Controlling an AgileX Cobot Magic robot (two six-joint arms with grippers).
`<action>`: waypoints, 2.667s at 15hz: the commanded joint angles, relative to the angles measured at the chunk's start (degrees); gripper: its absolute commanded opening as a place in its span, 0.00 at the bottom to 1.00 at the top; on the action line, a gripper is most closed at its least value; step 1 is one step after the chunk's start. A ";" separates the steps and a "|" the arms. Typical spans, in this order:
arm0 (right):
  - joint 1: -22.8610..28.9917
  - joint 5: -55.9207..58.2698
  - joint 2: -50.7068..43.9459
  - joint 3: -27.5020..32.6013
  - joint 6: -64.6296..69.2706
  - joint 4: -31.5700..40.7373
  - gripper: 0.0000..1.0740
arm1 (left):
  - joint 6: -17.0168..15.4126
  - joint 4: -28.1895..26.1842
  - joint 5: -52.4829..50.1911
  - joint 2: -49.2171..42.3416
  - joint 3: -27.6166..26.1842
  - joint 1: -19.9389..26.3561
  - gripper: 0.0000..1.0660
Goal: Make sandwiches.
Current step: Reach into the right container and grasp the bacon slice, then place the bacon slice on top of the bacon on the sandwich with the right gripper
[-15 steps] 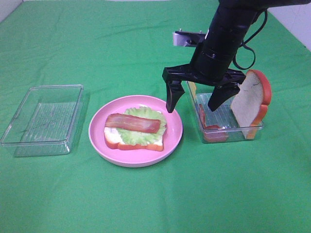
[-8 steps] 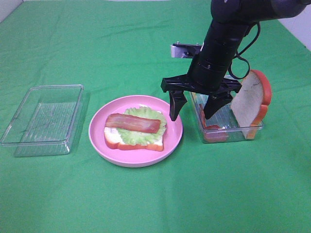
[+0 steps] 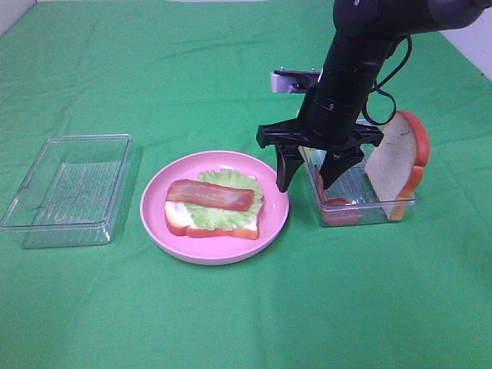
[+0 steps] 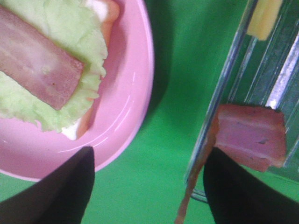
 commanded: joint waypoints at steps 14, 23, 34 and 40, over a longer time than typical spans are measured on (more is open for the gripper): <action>-0.11 1.43 0.11 -0.17 0.29 -3.72 0.00 | 0.34 -0.63 -0.57 -1.43 0.06 0.23 0.91; -0.11 1.78 -11.40 -0.17 5.84 -3.15 0.00 | 0.34 -0.63 -0.57 -1.43 0.06 0.23 0.91; 4.98 -10.60 -9.97 -3.38 -11.63 30.08 0.00 | 0.34 -0.63 -0.57 -1.43 0.06 0.23 0.91; 8.71 -13.06 -3.61 -3.38 -15.99 37.59 0.00 | 0.00 -0.63 -0.57 -1.43 0.06 0.11 0.91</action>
